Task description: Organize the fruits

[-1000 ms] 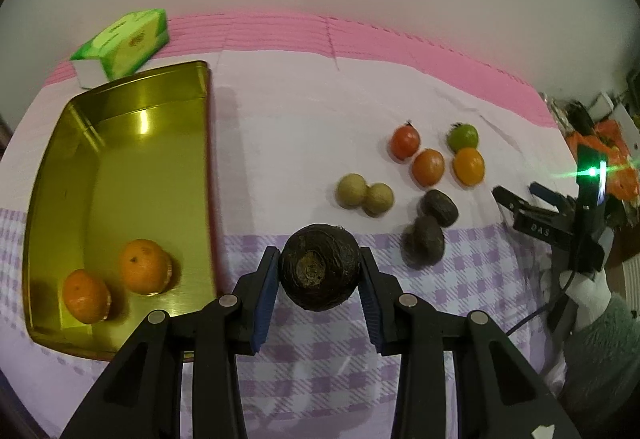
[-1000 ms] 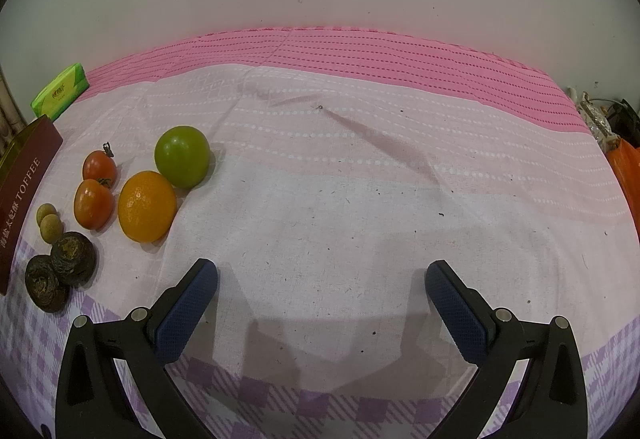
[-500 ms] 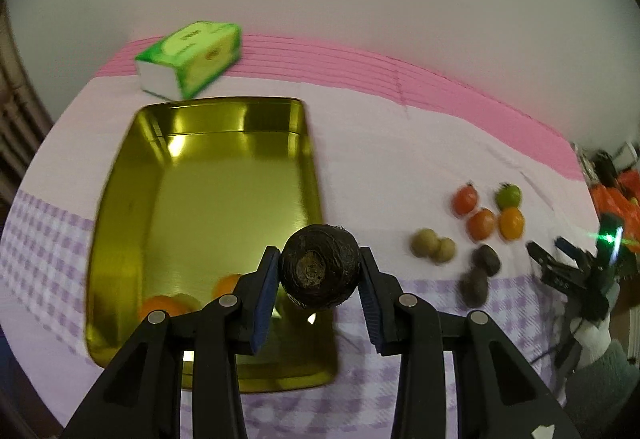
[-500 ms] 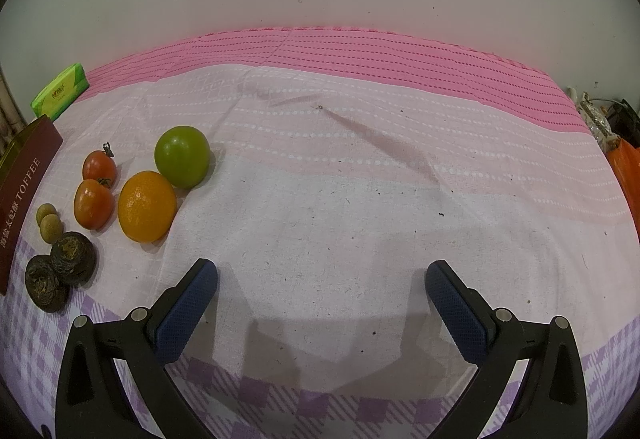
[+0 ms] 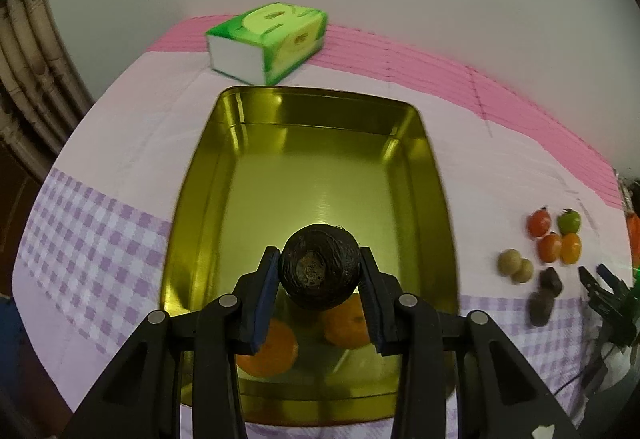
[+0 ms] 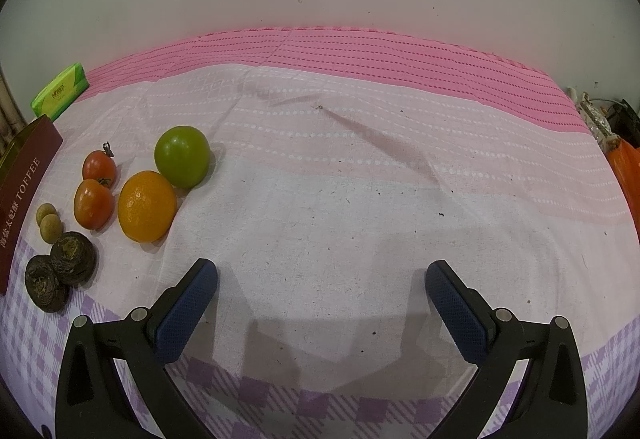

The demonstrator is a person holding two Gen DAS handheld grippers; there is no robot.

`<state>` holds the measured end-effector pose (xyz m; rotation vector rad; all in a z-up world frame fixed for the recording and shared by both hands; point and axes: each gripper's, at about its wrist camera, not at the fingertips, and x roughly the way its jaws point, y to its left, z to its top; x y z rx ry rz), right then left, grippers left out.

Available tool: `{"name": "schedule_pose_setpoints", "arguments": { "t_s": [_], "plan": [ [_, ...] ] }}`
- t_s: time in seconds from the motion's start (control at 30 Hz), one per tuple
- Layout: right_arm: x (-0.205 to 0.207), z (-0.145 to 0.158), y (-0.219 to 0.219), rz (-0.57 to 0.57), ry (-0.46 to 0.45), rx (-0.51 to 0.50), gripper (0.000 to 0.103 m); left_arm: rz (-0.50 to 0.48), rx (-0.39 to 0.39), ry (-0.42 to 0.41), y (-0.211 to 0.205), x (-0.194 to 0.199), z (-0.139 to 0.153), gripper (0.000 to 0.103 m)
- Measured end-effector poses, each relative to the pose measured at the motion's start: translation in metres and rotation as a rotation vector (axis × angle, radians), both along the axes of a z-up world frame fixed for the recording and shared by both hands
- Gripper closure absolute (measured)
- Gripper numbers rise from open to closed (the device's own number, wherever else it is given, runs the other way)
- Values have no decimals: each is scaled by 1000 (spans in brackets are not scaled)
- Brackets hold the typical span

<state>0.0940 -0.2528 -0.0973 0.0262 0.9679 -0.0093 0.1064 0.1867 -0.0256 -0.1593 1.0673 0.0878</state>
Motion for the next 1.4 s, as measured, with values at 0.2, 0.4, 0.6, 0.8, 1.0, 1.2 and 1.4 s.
{"name": "schedule_pose_setpoints", "arguments": {
  "t_s": [0.2, 0.4, 0.6, 0.8, 1.0, 1.2, 1.4],
  "plan": [
    [0, 0, 0, 0, 0, 0, 0, 21, 5, 26, 11, 5, -9, 68],
    [0, 0, 0, 0, 0, -1, 0, 26, 11, 50, 15, 10, -19, 68],
    [0, 0, 0, 1, 0, 0, 0, 28, 29, 75, 15, 14, -29, 68],
    [1, 0, 0, 1, 0, 0, 0, 21, 30, 104, 11, 20, -37, 68],
    [1, 0, 0, 1, 0, -1, 0, 27, 19, 123, 13, 21, -43, 68],
    [0, 0, -1, 2, 0, -1, 0, 25, 9, 137, 12, 22, -49, 68],
    [-1, 0, 0, -21, 1, -5, 0, 27, 6, 147, 13, 23, -49, 68]
  ]
}}
